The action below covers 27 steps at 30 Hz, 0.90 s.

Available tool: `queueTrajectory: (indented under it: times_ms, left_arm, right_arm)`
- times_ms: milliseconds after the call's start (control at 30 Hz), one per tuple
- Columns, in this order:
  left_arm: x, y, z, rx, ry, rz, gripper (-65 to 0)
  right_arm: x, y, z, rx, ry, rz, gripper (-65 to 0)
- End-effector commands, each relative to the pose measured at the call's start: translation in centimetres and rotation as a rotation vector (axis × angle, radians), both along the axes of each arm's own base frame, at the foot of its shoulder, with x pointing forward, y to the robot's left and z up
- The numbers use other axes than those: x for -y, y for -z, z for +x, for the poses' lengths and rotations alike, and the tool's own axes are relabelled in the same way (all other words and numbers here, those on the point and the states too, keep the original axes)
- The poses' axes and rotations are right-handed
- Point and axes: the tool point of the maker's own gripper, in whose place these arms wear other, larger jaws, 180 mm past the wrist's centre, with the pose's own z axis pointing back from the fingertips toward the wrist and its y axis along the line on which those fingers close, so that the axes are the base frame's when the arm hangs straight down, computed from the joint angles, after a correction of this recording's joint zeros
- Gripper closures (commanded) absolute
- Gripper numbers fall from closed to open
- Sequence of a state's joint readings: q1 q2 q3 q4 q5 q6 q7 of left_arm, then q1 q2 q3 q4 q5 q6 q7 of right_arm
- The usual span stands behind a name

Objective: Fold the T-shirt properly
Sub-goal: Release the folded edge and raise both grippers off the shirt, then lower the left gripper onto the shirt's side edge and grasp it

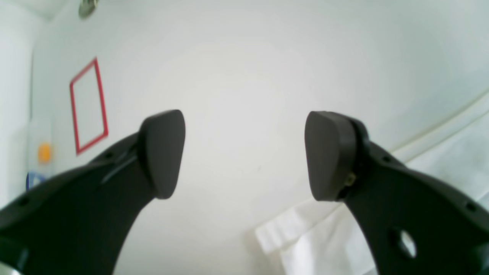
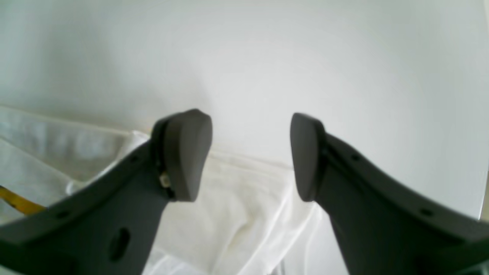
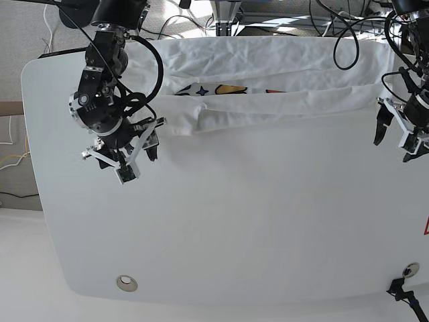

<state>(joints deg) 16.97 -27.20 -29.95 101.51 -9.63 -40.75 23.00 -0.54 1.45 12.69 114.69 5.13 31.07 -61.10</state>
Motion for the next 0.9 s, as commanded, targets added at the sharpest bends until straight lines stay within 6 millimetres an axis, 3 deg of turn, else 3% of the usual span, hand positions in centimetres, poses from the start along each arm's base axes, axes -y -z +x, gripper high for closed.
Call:
queueTrajectory:
  times_ms: [0, 133, 233, 367, 400, 467, 567, 667, 700, 867]
  left_arm:
    - [-0.2, -0.9, -0.2, -0.007, -0.005, 0.010, -46.8]
    - [1.9, -1.4, -0.6, 0.005, 0.004, -0.063, -46.8]
    - [3.5, 0.2, -2.1, -0.027, 0.002, -0.106, -46.8]
    - [5.4, 3.1, -4.1, -0.107, 0.012, -0.148, -46.6]
    - [5.4, 4.0, -5.0, -0.142, 0.010, -0.134, -46.6]
    - [6.3, 5.8, -6.1, -0.191, 0.009, -0.143, -45.8]
    - [6.5, 7.4, -6.9, -0.233, -0.011, -0.148, -28.6]
    - [6.1, 8.4, -7.4, -0.261, -0.030, -0.151, -3.8]
    - [6.0, 8.6, -7.4, -0.266, -0.033, -0.153, 0.0]
    - [5.3, 11.2, -8.4, -0.339, -0.063, -0.180, 0.0]
  right_arm:
    - [-0.8, -1.2, 0.4, 0.043, -0.010, 0.044, -34.7]
    - [-3.3, -0.1, -1.5, 0.029, -0.082, 0.140, -34.7]
    - [-4.9, 1.6, -3.5, -0.015, -0.116, 0.170, -34.7]
    - [-5.0, 3.3, -5.7, -0.076, -0.112, 0.182, -33.9]
    - [-4.9, 3.6, -6.1, -0.088, -0.109, 0.179, -31.3]
    - [-4.7, 4.1, -6.7, -0.107, -0.106, 0.175, -20.1]
    - [-4.6, 4.7, -7.2, -0.127, -0.104, 0.175, 0.0]
    - [-4.6, 5.5, -7.4, -0.152, -0.101, 0.180, 0.0]
    - [-4.6, 5.8, -7.5, -0.160, -0.100, 0.180, 0.0]
    - [-4.6, 7.8, -8.1, -0.222, -0.091, 0.196, 0.0]
